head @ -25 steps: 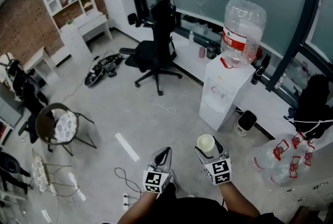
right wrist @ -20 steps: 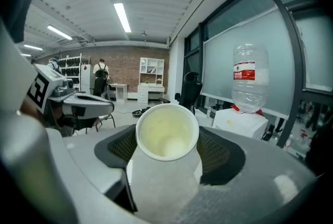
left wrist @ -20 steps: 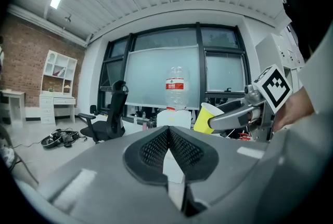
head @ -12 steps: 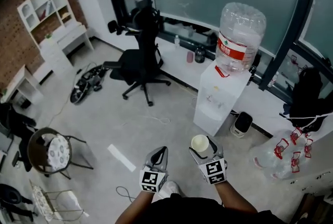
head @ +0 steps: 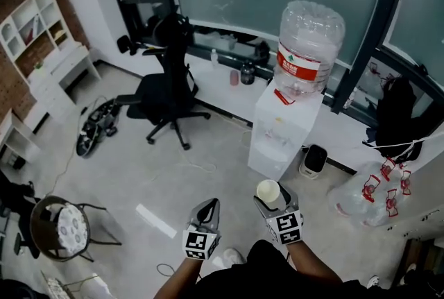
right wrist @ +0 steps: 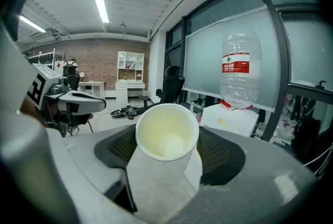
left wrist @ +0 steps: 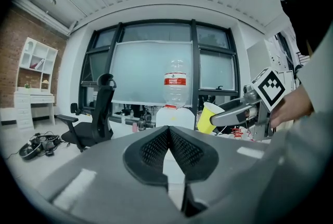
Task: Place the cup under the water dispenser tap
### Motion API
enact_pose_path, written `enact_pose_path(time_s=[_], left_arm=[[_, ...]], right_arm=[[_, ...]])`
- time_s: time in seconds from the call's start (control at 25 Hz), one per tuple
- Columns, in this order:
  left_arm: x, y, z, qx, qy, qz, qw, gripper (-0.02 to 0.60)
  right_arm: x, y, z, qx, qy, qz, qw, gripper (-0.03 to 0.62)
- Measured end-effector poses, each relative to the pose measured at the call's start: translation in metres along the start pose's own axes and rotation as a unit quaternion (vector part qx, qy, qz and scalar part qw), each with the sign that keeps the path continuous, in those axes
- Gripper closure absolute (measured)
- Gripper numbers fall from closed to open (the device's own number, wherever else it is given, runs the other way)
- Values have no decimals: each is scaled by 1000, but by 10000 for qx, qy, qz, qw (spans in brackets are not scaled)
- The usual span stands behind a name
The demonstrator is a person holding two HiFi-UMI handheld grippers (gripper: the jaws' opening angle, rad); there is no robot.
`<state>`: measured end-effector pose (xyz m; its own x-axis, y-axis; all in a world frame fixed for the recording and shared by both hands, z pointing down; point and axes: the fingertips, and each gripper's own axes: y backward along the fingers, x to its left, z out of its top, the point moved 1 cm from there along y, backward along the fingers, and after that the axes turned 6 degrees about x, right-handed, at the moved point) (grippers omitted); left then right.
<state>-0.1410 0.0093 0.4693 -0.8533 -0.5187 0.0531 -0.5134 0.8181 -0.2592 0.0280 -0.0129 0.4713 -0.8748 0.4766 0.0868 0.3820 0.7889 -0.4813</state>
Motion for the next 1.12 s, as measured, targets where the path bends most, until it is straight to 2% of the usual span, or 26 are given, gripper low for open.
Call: enact_pose_path(time_s=[0.44,1.0,1.12], left_arm=[[4,-64,8,173,-141,-349,9991,565],[13,-178,10,541,-379,-625,9959,565],[21,-190,5,623,-286,-624,9957,565]], right_arm=[[-40,-38,-1,188,-144,-153,9996,237],[-103,-118,-7,297,-424,99,9986,237],[-112,-130,-13,357,-422,95,9984,237]])
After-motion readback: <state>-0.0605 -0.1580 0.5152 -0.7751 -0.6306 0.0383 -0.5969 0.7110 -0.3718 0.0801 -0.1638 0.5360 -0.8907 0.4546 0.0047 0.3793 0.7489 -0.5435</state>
